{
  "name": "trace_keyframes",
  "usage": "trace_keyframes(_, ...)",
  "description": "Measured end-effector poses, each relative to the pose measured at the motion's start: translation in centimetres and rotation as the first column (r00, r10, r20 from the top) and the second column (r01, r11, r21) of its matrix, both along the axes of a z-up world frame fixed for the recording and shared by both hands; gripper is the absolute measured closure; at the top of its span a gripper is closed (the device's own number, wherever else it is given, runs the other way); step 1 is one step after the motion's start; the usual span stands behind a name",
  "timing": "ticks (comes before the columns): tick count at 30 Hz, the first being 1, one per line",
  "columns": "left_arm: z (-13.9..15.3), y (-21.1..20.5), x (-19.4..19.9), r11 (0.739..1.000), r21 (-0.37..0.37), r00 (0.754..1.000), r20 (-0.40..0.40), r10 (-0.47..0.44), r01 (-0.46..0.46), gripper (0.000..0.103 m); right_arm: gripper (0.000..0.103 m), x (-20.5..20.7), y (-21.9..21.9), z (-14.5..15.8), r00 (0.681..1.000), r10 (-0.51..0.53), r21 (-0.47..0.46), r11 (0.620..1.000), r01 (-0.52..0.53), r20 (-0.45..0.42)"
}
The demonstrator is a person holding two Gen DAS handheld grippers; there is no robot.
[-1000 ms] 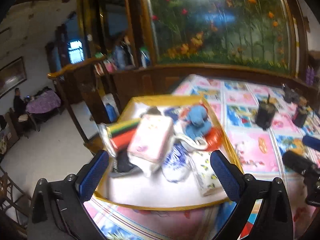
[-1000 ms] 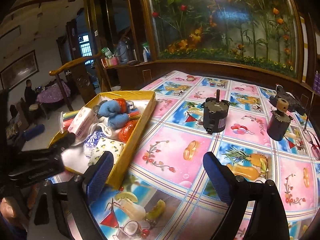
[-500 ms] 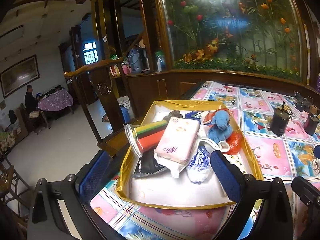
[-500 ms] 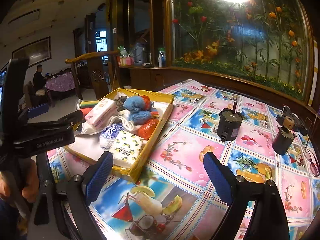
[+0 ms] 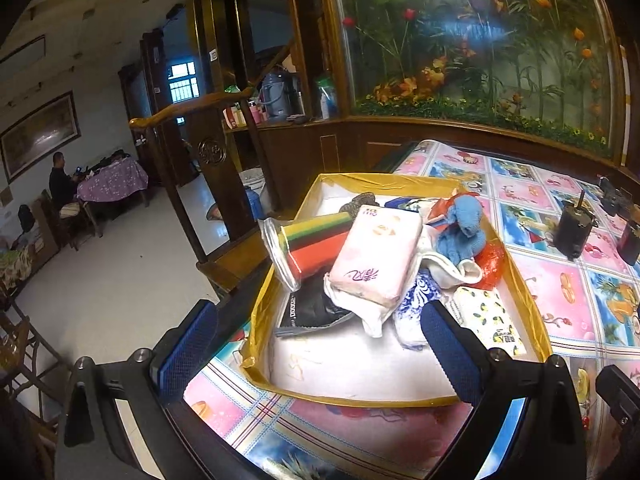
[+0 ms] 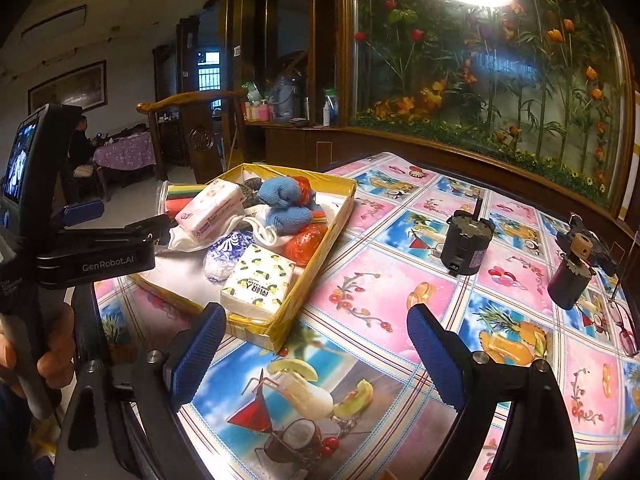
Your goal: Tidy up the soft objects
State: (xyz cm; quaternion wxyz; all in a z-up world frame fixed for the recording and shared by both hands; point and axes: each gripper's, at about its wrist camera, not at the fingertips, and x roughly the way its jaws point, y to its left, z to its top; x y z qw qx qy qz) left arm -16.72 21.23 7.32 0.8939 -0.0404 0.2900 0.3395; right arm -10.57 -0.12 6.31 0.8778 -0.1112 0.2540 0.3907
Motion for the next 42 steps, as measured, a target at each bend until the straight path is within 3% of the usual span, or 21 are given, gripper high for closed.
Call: trace_keyframes(42,-1.02,0.97,0.29,1.000,-0.025,0.999,-0.038,0.007,-0.008,0.001,0.009,0.14,0.35,-0.43,1.000,0.010,-0.014,1.000,-0.010,-0.015)
